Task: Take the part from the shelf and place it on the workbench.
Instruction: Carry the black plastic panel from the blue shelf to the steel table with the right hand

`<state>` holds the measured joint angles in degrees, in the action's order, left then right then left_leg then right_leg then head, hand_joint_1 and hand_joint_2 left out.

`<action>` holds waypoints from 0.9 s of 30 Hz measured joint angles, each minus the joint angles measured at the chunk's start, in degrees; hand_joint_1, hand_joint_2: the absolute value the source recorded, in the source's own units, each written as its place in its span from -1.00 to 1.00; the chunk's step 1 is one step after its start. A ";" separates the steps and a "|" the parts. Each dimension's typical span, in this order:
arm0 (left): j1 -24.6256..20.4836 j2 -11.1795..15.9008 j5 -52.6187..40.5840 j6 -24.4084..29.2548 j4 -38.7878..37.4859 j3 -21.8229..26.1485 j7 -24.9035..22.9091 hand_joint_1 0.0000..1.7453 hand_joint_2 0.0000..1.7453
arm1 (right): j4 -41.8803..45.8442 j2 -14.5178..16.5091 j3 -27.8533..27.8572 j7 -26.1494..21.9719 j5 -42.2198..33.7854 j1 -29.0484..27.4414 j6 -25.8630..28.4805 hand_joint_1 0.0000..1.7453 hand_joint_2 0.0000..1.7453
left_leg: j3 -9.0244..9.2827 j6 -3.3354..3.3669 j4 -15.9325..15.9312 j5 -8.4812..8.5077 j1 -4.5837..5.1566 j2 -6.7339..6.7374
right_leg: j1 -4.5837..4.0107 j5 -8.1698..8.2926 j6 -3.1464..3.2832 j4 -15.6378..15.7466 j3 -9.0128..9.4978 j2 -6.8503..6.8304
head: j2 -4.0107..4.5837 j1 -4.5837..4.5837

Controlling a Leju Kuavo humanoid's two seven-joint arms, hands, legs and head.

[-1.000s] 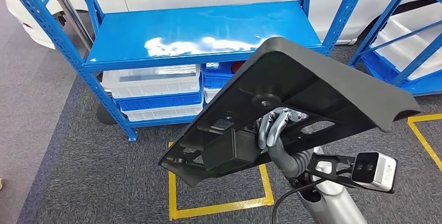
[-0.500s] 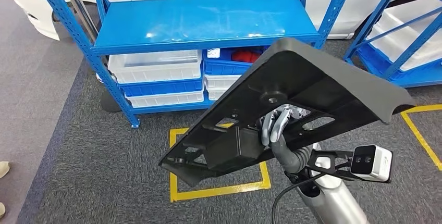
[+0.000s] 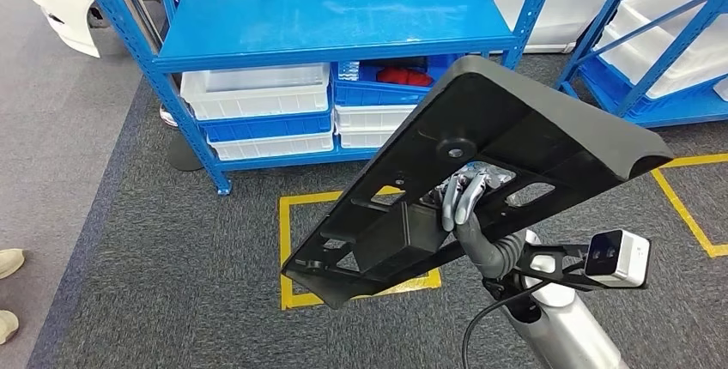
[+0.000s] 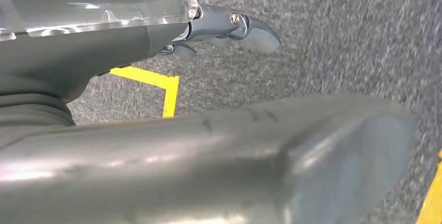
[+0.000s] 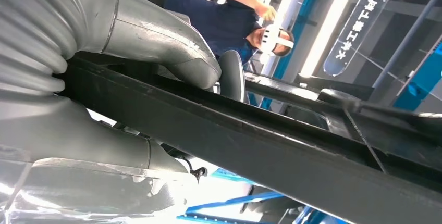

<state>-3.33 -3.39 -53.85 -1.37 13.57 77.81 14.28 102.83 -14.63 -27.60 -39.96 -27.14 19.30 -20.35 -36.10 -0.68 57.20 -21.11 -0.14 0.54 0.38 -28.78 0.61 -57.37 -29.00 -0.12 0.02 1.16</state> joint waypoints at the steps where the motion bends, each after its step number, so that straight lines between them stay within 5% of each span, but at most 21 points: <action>1: 0.05 -0.01 -0.05 0.02 0.00 0.00 0.04 -1.00 -1.00 | -0.01 -0.25 0.16 -0.02 0.15 -0.39 -0.53 1.00 1.00 | -0.45 -0.28 0.55 -0.66 -0.06 -0.05 | 0.09 0.42 0.51 0.08 -0.40 -0.09 | 0.00 0.01; 3: 0.19 -0.03 0.14 0.15 0.00 0.03 -0.01 -1.00 -1.00 | 0.01 -0.44 0.69 -0.02 1.10 -1.69 -2.25 1.00 1.00 | -2.22 -0.78 4.92 -4.77 -0.25 -0.14 | 0.23 1.41 1.38 0.30 -1.44 -0.27 | 0.00 0.01; 5: 0.24 -0.03 0.40 0.23 0.00 0.16 -0.31 -1.00 -1.00 | -0.01 -0.42 1.09 -0.02 2.07 -2.88 -3.57 1.00 1.00 | -4.65 -1.17 12.75 -9.58 -0.34 -0.15 | 0.10 2.33 1.72 0.28 -2.72 -0.27 | 0.00 0.01; 6: 0.23 -0.02 0.44 0.23 0.00 0.27 -0.51 -1.00 -1.00 | -0.05 -0.38 1.16 -0.01 2.30 -3.22 -3.80 1.00 1.00 | -5.30 -1.28 15.79 -10.57 -0.38 -0.15 | 0.04 2.79 1.72 0.24 -3.31 -0.26 | 0.00 0.01; 8: 0.21 -0.02 0.46 0.23 0.00 0.54 -0.72 -1.00 -1.00 | -0.12 -0.30 1.20 -0.01 2.37 -3.55 -3.83 1.00 1.00 | -3.68 -1.23 15.83 -9.31 -0.41 -0.15 | -0.06 3.56 1.60 0.16 -4.28 -0.20 | 0.00 0.02; 11: 0.04 0.03 0.41 0.23 0.00 0.89 -0.87 -1.00 -1.00 | -0.15 -0.27 1.27 -0.02 2.25 -3.59 -3.41 1.00 1.00 | 4.80 -0.46 3.21 -6.22 -0.24 -0.20 | -0.19 4.32 1.11 0.05 -5.03 -0.15 | 0.00 0.01; 13: -0.11 0.07 0.31 0.23 0.00 0.98 -1.00 -1.00 -1.00 | -0.16 -0.26 1.29 0.02 2.02 -3.36 -2.82 1.00 1.00 | 7.30 0.09 -1.17 -6.36 0.07 -0.26 | -0.20 4.75 0.51 -0.01 -5.24 -0.22 | 0.00 0.00; 17: -0.14 0.18 0.18 0.11 0.00 1.07 -1.53 -1.00 -1.00 | -0.18 -0.28 0.98 0.16 0.29 -2.17 -1.03 1.00 1.00 | 7.18 1.30 -2.21 -5.30 -0.20 -0.11 | -0.24 3.87 -0.78 -1.54 -6.17 -0.11 | 0.00 -0.01; 20: -0.21 0.17 0.22 -0.09 0.00 1.08 -1.60 -1.00 -1.00 | -0.19 -0.22 0.56 0.16 -0.41 -2.40 -0.73 1.00 1.00 | 6.48 1.94 -2.26 -4.63 -0.31 0.00 | 0.00 -1.73 -1.41 -11.45 -10.48 0.06 | 0.00 -0.01; 22: -0.05 0.15 0.30 -0.08 0.00 1.10 -1.48 -1.00 -1.00 | -0.14 0.30 0.32 0.14 1.12 -3.89 -1.47 1.00 1.00 | 6.06 1.96 -1.91 -4.59 -0.30 -0.05 | 0.23 -3.07 -1.70 -16.36 -12.38 0.05 | 0.00 -0.01; 23: 0.04 0.12 0.33 -0.01 0.00 1.13 -1.44 -1.00 -1.00 | -0.04 0.77 0.29 0.14 2.47 -4.89 -2.19 1.00 1.00 | 5.97 1.88 -1.70 -4.64 -0.31 -0.10 | 0.35 -2.09 -1.75 -15.62 -11.81 0.04 | 0.00 -0.01; 25: 0.10 0.02 0.37 0.14 0.00 1.23 -1.39 -1.00 -1.00 | 0.47 2.07 0.44 0.14 5.25 -6.61 -3.90 1.00 1.00 | 5.92 1.58 -1.18 -4.96 -0.31 0.07 | 0.46 1.44 -1.60 -8.67 -8.16 -0.89 | 0.00 -0.01; 27: 0.15 -0.03 0.35 0.17 0.01 1.37 -1.36 -1.00 -1.00 | 1.20 3.66 0.74 0.09 7.25 -7.42 -5.07 1.00 1.00 | 5.68 1.02 -0.44 -5.40 -0.02 0.50 | 0.06 3.24 -0.98 -2.59 -5.34 -2.50 | 0.00 0.00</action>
<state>-3.19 -3.42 -53.50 -1.20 13.58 79.17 12.92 104.03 -10.97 -26.86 -39.87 -19.89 11.87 -25.42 -30.43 0.34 56.76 -26.51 -0.16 1.04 0.45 -25.54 -0.38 -59.96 -34.34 -2.62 0.02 1.16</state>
